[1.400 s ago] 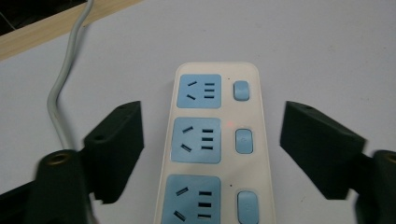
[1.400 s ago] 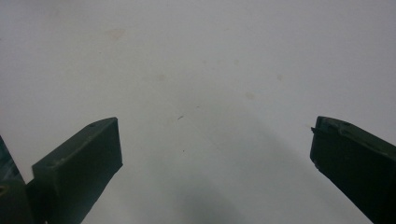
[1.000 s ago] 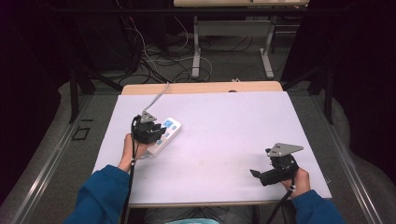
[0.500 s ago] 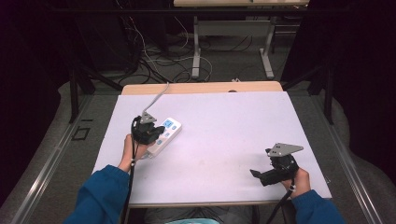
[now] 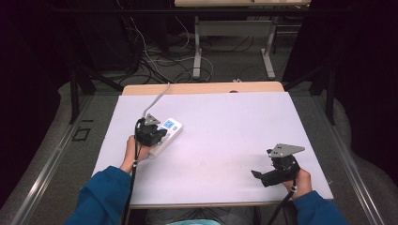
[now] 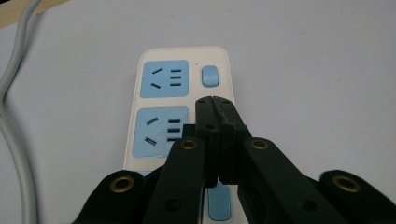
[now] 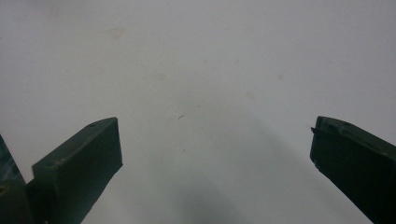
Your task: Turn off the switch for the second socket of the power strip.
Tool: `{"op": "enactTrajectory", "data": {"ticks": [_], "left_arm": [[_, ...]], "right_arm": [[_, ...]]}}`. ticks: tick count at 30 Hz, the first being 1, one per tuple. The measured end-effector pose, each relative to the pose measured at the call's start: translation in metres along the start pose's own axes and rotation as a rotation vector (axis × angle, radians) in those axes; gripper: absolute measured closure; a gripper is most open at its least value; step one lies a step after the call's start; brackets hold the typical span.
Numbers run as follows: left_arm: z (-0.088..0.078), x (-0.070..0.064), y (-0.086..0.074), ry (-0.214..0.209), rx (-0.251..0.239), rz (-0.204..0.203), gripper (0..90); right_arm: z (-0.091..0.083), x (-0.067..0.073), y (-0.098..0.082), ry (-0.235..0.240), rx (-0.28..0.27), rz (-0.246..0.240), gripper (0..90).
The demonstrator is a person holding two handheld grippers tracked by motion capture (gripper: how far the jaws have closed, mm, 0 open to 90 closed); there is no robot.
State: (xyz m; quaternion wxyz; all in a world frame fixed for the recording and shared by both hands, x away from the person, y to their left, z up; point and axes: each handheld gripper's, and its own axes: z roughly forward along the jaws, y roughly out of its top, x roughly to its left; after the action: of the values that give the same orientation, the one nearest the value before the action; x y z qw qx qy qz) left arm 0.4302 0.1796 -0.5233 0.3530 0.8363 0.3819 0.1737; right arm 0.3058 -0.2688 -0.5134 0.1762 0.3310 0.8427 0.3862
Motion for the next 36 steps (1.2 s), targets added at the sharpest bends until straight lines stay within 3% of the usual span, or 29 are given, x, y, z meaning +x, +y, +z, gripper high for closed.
{"op": "enactTrajectory", "data": {"ticks": [13,21,36], "left_arm": [[0.008,0.0,0.001,0.011,0.015,0.026,89.7],[0.013,0.0,0.001,0.008,0.036,0.026,89.7],[0.014,0.002,0.001,-0.007,0.032,0.014,90.0]], "right_arm": [[0.0,0.0,0.0,0.0,0.002,0.005,1.4],[0.0,0.0,0.0,0.0,0.002,0.0,1.4],[0.001,-0.001,0.0,0.006,0.006,-0.01,1.5]]}}
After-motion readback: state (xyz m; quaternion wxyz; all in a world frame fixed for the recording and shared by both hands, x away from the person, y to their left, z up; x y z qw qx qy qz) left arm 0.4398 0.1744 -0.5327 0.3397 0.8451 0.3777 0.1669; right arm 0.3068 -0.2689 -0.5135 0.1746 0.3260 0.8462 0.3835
